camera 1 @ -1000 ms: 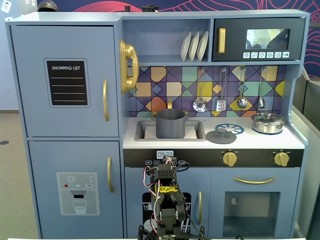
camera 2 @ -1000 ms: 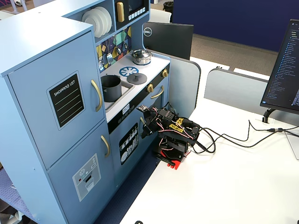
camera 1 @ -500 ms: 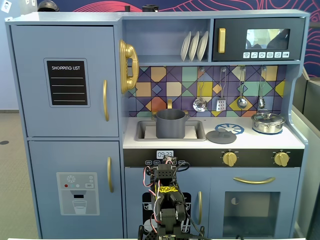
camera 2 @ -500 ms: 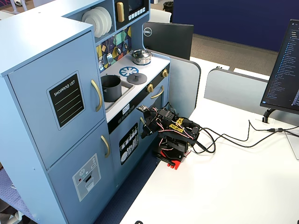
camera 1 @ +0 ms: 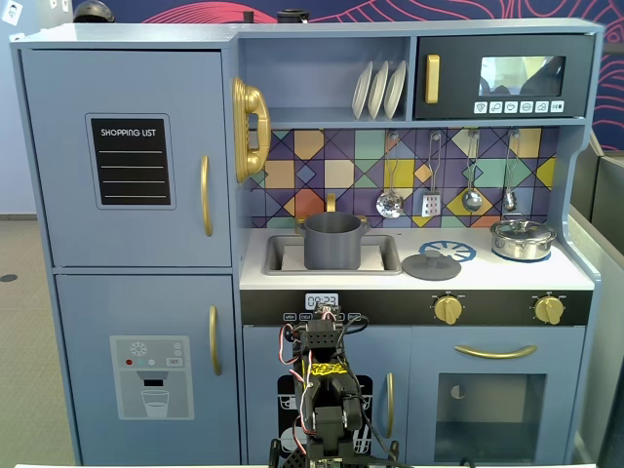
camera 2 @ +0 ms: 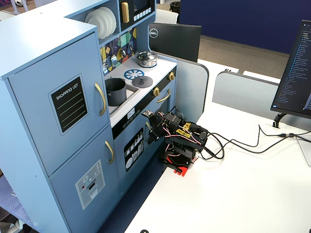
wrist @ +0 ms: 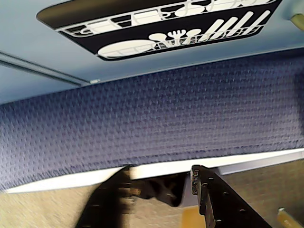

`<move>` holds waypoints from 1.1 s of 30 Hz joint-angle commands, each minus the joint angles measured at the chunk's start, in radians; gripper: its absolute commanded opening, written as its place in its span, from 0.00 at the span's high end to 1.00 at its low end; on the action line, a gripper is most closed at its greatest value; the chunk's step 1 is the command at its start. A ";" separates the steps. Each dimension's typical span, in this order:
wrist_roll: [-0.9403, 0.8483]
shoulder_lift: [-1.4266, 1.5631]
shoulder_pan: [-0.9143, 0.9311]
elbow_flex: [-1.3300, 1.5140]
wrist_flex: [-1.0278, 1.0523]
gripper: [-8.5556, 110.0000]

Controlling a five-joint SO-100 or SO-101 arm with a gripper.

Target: Pick up the lid from the counter and put it on the gray recipient

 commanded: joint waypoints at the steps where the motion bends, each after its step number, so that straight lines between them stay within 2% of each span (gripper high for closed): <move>1: 0.021 -0.008 0.060 -0.129 0.084 0.93; 10: -0.101 -0.187 0.365 -0.615 -0.342 0.93; 13: -0.199 -0.268 0.472 -0.723 -0.535 0.93; 16: -0.319 -0.344 0.560 -0.698 -0.854 0.93; 17: -0.308 -0.368 0.577 -0.681 -0.948 0.93; 19: -0.241 -0.410 0.591 -0.664 -1.068 0.85; 23: -0.242 -0.497 0.606 -0.577 -1.269 0.81; 27: -0.221 -0.574 0.632 -0.551 -1.328 0.71; 33: -0.225 -0.736 0.687 -0.614 -1.417 0.70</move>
